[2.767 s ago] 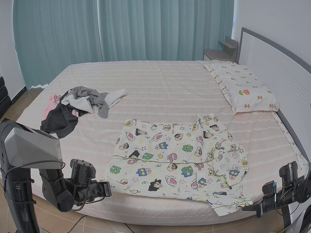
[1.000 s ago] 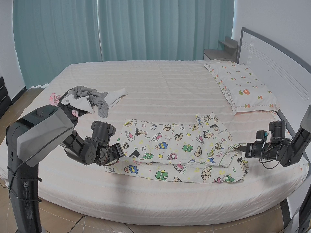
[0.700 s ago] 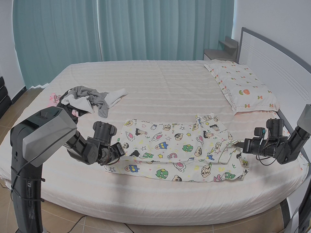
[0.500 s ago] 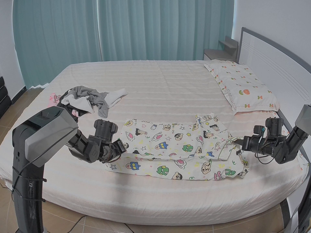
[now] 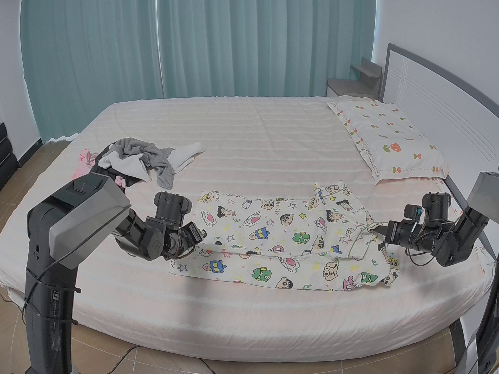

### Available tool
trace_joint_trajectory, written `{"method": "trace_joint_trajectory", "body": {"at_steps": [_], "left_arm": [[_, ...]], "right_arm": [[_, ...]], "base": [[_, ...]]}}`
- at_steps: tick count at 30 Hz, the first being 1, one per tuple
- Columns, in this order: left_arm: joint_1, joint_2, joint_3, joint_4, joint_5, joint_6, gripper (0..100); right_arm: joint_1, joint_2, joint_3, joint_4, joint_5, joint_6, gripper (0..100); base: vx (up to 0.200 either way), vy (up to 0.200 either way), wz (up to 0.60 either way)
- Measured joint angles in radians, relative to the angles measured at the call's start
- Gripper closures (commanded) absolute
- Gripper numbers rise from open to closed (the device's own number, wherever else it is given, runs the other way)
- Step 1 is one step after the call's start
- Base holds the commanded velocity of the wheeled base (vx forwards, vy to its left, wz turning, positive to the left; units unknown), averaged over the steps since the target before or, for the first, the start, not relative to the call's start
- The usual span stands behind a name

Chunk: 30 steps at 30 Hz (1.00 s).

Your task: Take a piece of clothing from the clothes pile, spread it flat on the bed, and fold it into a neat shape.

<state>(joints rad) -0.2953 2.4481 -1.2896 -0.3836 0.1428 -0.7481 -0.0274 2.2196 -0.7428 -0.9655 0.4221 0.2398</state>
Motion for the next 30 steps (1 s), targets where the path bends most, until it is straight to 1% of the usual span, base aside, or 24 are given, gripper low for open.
{"method": "trace_joint_trajectory", "body": {"at_steps": [4, 9, 10, 18, 21, 23, 26, 30], "left_arm": [[0.004, 0.01, -0.008, -0.002, 0.001, -0.005, 0], [0.016, 0.01, -0.007, -0.001, 0.0, -0.039, 0], [0.02, 0.007, -0.004, -0.001, 0.0, -0.045, 0], [0.048, -0.065, 0.07, -0.002, -0.03, -0.091, 0], [0.052, -0.111, 0.113, -0.003, -0.038, -0.105, 0], [0.054, -0.156, 0.151, -0.004, -0.052, -0.11, 0], [0.057, -0.236, 0.224, -0.005, -0.075, -0.124, 0], [0.057, -0.35, 0.332, -0.013, -0.115, -0.162, 0]], "right_arm": [[0.0, 0.017, -0.004, -0.027, 0.0, 0.007, 100], [0.0, 0.046, -0.011, -0.09, -0.005, 0.07, 100], [0.0, 0.053, -0.014, -0.101, -0.008, 0.081, 0], [0.0, 0.093, -0.026, -0.128, -0.016, 0.125, 0], [-0.001, 0.094, -0.025, -0.139, -0.037, 0.152, 0], [-0.002, 0.084, -0.015, -0.15, -0.064, 0.193, 0], [-0.003, 0.053, 0.029, -0.181, -0.096, 0.3, 0], [0.004, 0.003, 0.159, -0.264, -0.124, 0.394, 0]], "base": [[0.0, 0.0, 0.0], [0.0, 0.0, 0.0], [0.0, 0.0, 0.0], [0.0, 0.0, 0.0], [0.0, 0.0, 0.0], [0.0, 0.0, 0.0], [0.0, 0.0, 0.0], [0.0, 0.0, 0.0]]}}
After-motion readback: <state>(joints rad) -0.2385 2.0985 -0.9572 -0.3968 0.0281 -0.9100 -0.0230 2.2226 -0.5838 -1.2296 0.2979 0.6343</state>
